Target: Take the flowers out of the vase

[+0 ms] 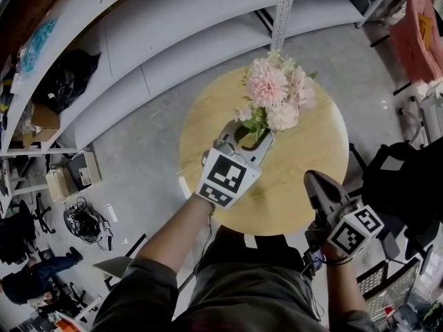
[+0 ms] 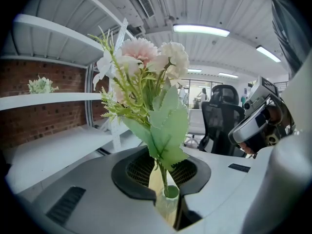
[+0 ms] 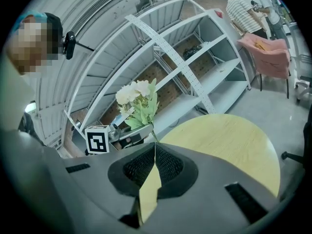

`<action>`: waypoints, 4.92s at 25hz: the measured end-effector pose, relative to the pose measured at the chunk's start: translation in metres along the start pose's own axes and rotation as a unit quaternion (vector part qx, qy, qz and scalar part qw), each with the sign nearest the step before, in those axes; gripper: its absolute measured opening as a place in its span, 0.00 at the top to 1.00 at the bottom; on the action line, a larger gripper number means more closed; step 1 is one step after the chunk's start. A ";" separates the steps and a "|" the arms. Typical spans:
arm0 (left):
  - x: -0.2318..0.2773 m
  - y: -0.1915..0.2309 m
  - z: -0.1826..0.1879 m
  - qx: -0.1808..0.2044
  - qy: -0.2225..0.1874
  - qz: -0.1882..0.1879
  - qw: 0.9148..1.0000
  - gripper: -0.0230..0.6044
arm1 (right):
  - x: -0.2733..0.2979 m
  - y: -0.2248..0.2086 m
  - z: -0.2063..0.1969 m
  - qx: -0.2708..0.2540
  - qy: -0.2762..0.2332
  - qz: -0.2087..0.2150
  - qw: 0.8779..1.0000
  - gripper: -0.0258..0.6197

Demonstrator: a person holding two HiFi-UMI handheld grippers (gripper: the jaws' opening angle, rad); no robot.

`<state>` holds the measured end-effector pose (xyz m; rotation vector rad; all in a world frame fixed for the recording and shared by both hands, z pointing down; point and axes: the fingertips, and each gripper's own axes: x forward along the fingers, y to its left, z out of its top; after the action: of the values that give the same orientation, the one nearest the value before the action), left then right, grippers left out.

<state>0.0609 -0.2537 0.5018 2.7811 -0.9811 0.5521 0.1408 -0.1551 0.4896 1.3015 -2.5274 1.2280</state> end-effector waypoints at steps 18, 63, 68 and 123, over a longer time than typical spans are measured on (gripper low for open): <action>-0.027 0.009 0.071 0.012 -0.044 0.009 0.999 0.85 | 0.001 0.036 0.060 -0.041 -0.044 0.022 0.998 0.94; -0.171 0.010 0.160 0.046 -0.119 0.027 0.991 0.85 | -0.005 0.179 0.132 -0.130 -0.141 0.084 0.978 0.94; -0.173 0.012 0.161 0.045 -0.121 0.026 0.991 0.85 | -0.001 0.184 0.130 -0.129 -0.139 0.083 0.978 0.94; -0.136 -0.021 0.155 0.027 -0.104 0.030 0.994 0.85 | -0.014 0.151 0.128 -0.126 -0.111 0.103 0.980 0.94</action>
<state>0.0217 -0.1978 0.3065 2.9116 -1.1087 0.3032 0.0818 -0.1809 0.3015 1.2034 -2.9205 0.7880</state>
